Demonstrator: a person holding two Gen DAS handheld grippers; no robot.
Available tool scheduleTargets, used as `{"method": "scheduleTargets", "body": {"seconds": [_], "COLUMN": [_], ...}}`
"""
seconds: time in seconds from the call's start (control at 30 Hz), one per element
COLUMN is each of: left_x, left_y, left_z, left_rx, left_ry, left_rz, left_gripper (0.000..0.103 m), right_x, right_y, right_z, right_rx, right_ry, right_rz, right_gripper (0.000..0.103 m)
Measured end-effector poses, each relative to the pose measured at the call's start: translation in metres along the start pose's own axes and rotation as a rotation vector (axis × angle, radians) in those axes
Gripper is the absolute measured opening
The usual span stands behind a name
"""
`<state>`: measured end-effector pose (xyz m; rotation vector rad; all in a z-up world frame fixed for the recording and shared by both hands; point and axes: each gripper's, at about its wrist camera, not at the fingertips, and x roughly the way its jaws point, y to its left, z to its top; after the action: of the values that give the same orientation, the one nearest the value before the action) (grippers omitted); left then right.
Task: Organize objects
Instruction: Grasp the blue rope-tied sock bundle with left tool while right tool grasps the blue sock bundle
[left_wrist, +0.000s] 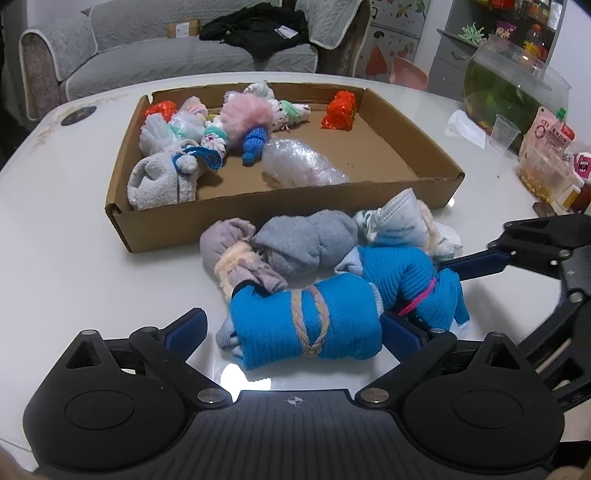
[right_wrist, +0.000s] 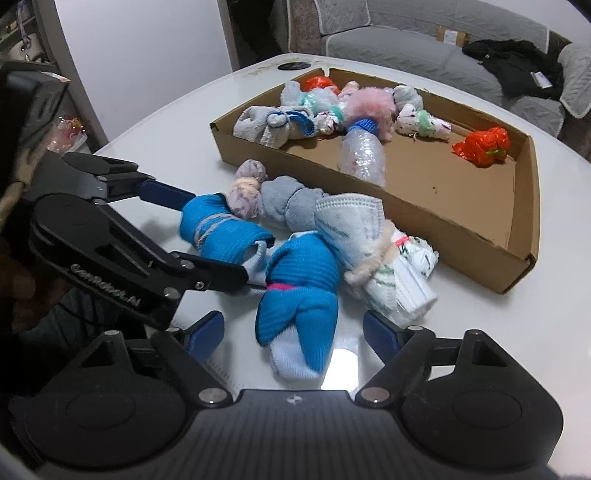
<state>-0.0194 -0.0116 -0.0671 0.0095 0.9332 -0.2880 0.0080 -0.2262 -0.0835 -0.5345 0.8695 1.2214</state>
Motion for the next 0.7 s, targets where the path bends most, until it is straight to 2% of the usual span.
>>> {"method": "scheduleTargets", "body": {"seconds": [0.03, 0.07, 0.1, 0.2, 0.23, 0.37, 0.7], "left_x": [0.001, 0.002, 0.004, 0.005, 0.005, 0.001, -0.025], "left_y": [0.001, 0.002, 0.003, 0.007, 0.007, 0.004, 0.012], "left_z": [0.000, 0.000, 0.001, 0.001, 0.001, 0.001, 0.002], "left_rx": [-0.004, -0.009, -0.017, -0.045, -0.045, -0.035, -0.019], "left_ry": [-0.002, -0.002, -0.003, -0.015, -0.019, -0.012, 0.010], "left_rz": [-0.006, -0.016, -0.027, -0.070, -0.078, -0.067, -0.042], "left_gripper": [0.100, 0.100, 0.100, 0.090, 0.086, 0.084, 0.084], "right_x": [0.002, 0.003, 0.003, 0.003, 0.002, -0.004, -0.036], "right_y": [0.001, 0.001, 0.002, 0.000, -0.002, -0.006, -0.007], "right_z": [0.001, 0.001, 0.001, 0.001, 0.000, -0.002, -0.001], "right_rx": [-0.001, -0.003, -0.006, 0.004, 0.010, 0.024, -0.017], "right_ry": [-0.002, -0.006, -0.012, -0.019, -0.023, -0.045, -0.066], "right_rz": [0.001, 0.003, 0.004, 0.006, 0.005, 0.023, 0.045], "right_gripper": [0.075, 0.069, 0.058, 0.043, 0.042, 0.041, 0.041]}}
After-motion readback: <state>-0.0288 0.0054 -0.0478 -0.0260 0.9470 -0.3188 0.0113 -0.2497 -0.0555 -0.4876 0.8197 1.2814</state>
